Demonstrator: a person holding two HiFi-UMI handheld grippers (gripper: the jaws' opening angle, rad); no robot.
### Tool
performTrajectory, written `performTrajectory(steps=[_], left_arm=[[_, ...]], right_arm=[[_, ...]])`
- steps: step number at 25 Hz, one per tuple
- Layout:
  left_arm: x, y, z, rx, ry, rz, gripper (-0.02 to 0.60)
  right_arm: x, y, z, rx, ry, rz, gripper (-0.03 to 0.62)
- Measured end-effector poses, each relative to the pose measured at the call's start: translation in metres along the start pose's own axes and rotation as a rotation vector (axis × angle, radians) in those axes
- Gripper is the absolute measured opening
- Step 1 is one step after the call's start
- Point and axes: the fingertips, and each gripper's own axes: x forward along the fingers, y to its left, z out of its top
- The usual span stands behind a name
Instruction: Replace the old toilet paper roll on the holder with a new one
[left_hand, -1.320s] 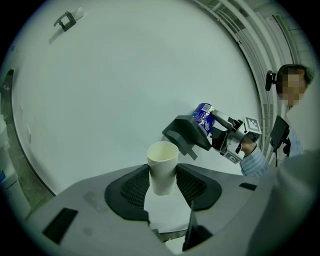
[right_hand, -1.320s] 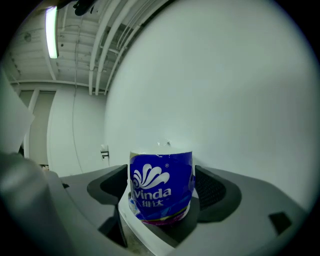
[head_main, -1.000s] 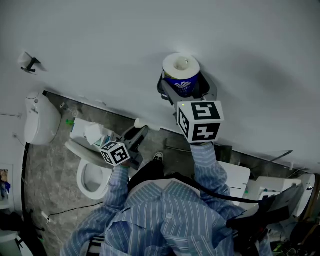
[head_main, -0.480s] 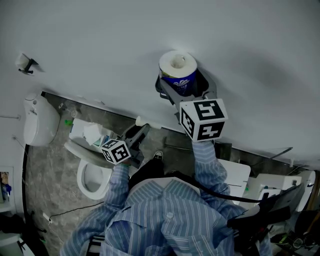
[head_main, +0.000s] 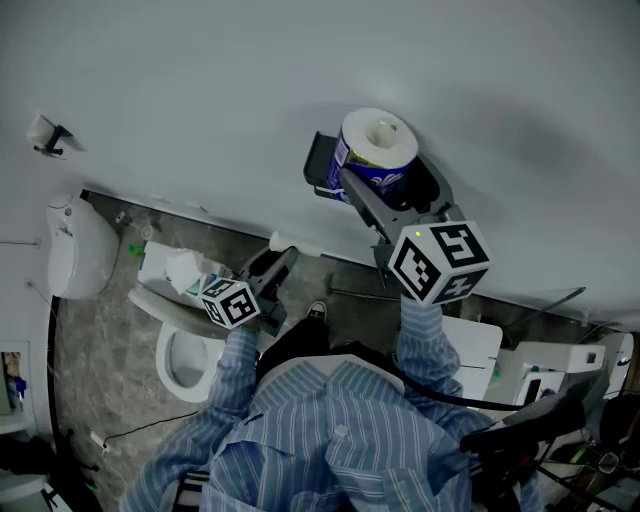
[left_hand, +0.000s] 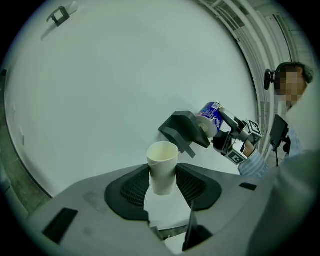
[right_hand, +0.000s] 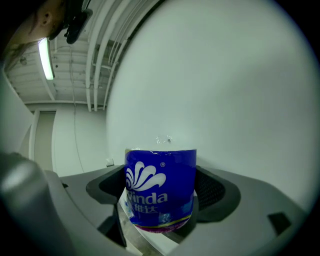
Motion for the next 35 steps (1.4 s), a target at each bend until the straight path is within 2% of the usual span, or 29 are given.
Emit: performTrajectory(steps=[3,8,11,14,17,26,31,35], left_arm=[[0.003,-0.002,-0.003,0.001,0.012,-0.009,0.17],[0.009,-0.011,-0.007,0.008,0.031,-0.031,0.17],[0.013,-0.015,-0.008,0.012,0.042,-0.045,0.17],[0.015,-0.014,-0.006,0.012,0.051,-0.061,0.17],[0.017,-0.014,-0.005,0.013,0.063,-0.071,0.17],[0.016,-0.017,-0.009,0.018,0.086,-0.08,0.17],[0.017,-0.018,-0.009,0.017,0.085,-0.074,0.17],[0.016,-0.019,-0.009,0.021,0.08,-0.07,0.17]], right_arm=[[-0.021,-0.008,0.009,0.071,-0.057,-0.003,0.417],[-0.061,-0.034,0.015,0.257,-0.142,-0.003,0.417],[-0.08,-0.047,0.009,0.288,-0.146,-0.042,0.417],[-0.091,-0.058,-0.005,0.297,-0.133,-0.098,0.418],[-0.101,-0.068,-0.019,0.351,-0.131,-0.134,0.417],[-0.123,-0.084,-0.054,0.501,-0.129,-0.191,0.417],[-0.12,-0.106,-0.083,0.639,-0.172,-0.248,0.417],[-0.117,-0.116,-0.104,0.767,-0.209,-0.255,0.417]])
